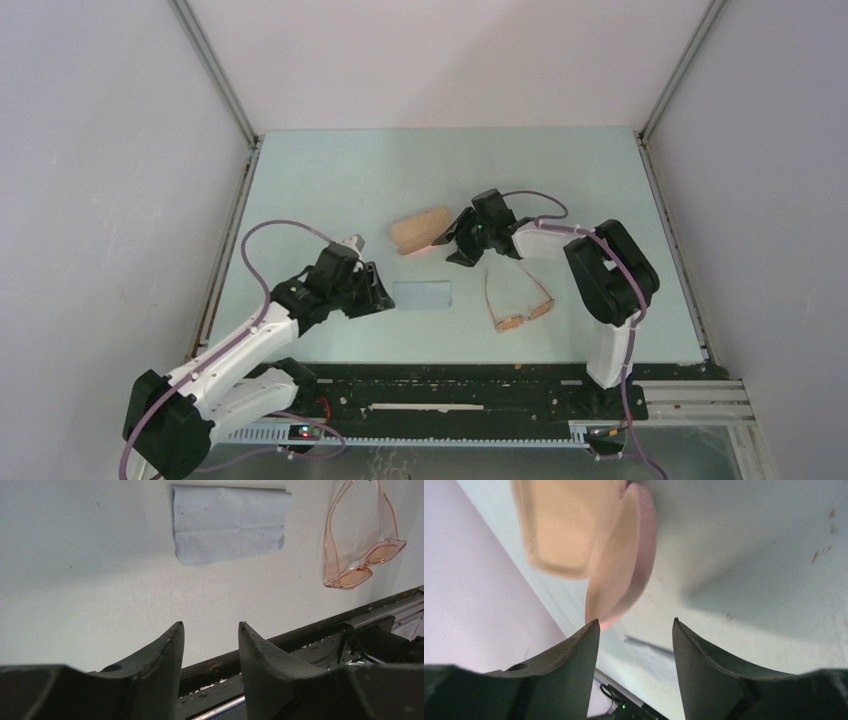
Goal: Organize the sunglasses
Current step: Move the sunglasses case at the center of the board, then pick up the glasses cleaning cloth from the center of the board.
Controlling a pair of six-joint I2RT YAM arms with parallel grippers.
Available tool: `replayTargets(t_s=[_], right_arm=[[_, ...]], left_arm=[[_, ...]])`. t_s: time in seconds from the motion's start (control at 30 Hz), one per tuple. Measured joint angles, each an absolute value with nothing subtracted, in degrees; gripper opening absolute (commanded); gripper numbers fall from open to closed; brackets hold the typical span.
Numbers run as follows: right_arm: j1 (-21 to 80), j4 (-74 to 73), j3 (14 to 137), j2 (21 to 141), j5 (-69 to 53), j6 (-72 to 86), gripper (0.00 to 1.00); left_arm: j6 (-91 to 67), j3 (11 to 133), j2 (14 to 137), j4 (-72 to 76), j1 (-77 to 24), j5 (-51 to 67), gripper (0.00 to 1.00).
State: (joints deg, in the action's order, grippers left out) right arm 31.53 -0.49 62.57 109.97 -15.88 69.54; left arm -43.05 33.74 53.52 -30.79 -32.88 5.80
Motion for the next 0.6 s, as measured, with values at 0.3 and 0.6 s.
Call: replayTargets(t_s=[0.3,0.6], right_arm=[[33.1,-6.87,60.36,94.52,-12.1,58.13,0.65],[39.2,-11.73,49.3,85.91,-7.29,49.1,0.59]], left_arm=[[-42.87,33.87,60.58,-28.27,-31.59,5.58,0.52],[-43.16,33.85,66.28,-21.32,-30.15,5.17,0.52]])
